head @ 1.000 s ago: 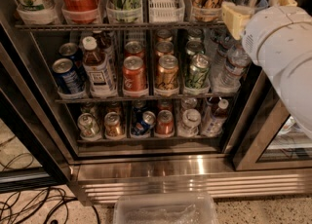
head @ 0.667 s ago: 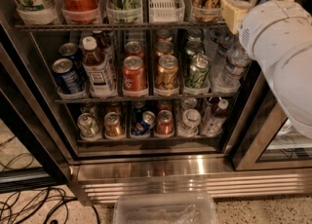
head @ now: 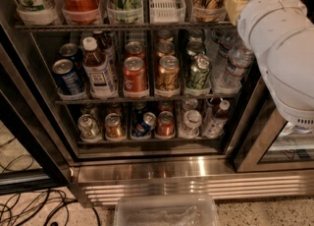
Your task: Pick redbull can from top shelf of fridge
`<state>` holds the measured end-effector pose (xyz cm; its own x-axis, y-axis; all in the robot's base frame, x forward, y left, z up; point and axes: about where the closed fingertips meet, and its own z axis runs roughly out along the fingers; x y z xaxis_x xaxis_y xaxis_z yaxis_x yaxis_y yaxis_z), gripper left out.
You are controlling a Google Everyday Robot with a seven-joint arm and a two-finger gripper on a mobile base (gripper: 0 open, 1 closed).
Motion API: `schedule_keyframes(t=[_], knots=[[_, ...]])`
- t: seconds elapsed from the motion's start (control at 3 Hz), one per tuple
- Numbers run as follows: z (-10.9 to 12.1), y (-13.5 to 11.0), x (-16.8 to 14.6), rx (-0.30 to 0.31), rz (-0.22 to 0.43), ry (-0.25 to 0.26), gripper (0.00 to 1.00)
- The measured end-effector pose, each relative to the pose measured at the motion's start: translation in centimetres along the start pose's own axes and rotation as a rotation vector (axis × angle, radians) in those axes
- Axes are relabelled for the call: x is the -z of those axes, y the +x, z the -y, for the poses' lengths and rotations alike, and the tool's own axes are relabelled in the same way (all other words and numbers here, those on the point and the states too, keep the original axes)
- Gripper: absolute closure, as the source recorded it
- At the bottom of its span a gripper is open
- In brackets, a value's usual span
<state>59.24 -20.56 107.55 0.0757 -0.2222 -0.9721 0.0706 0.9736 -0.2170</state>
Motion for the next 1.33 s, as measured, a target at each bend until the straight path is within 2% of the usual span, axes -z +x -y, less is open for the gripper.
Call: schedule_keyframes(t=[1.0, 1.33], knots=[[1.8, -0.3, -2.4, 0.005, -0.012, 0.050, 0.36], [2.2, 0.0, -2.8, 0.006, -0.018, 0.059, 0.42]])
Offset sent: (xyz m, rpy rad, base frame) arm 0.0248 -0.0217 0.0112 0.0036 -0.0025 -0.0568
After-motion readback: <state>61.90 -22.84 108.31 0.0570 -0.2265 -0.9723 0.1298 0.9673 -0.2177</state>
